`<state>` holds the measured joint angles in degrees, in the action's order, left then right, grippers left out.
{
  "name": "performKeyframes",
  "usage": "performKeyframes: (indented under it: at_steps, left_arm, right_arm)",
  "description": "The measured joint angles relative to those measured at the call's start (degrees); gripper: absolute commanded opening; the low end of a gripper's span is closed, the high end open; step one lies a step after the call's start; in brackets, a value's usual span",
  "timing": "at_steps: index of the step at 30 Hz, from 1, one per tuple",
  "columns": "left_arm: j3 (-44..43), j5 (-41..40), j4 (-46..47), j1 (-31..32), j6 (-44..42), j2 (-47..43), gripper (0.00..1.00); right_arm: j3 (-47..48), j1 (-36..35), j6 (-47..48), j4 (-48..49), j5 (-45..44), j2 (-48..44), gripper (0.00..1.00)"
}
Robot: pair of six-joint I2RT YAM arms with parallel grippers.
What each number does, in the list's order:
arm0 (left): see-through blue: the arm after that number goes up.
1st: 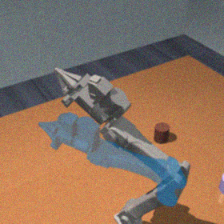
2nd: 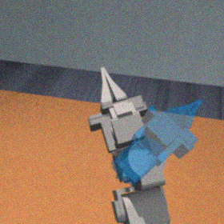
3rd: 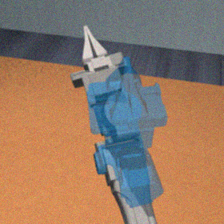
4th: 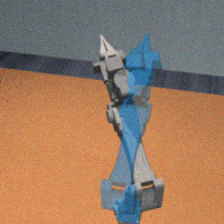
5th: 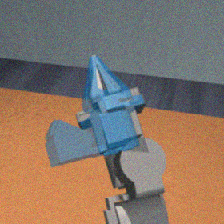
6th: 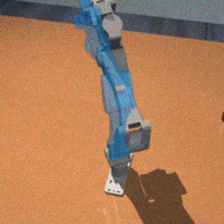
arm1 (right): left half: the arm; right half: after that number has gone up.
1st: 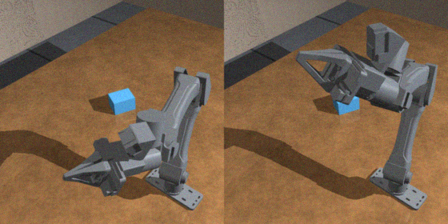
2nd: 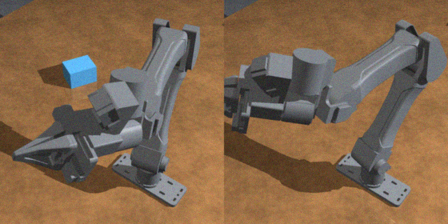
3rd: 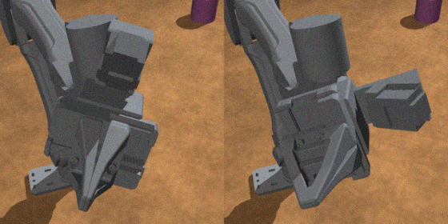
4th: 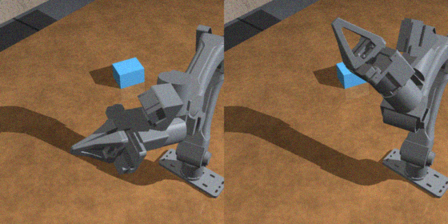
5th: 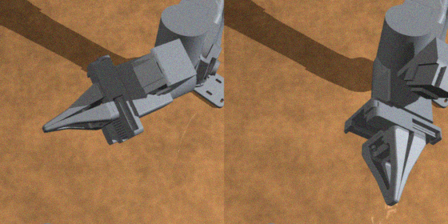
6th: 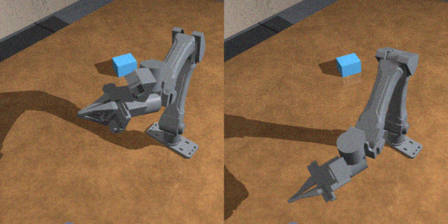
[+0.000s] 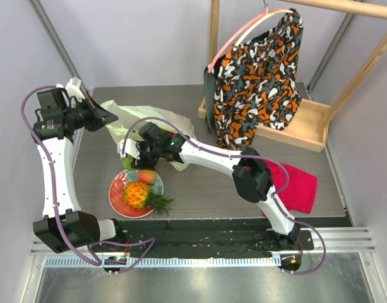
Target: Take the fake fruits out of the plastic bag
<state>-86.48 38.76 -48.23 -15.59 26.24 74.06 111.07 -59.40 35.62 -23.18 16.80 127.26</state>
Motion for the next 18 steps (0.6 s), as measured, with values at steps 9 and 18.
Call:
performKeyframes:
  at_steps: [9,18]
  left_arm:
    - [3.7,2.1,1.0,-1.3,3.1,0.1,0.0]
    - [3.8,2.9,2.1,-2.1,3.4,0.4,0.0]
  right_arm:
    - [-2.8,-1.7,6.0,7.4,-0.4,0.0,0.46]
    - [-7.0,-3.3,5.8,12.1,1.1,0.8,0.59]
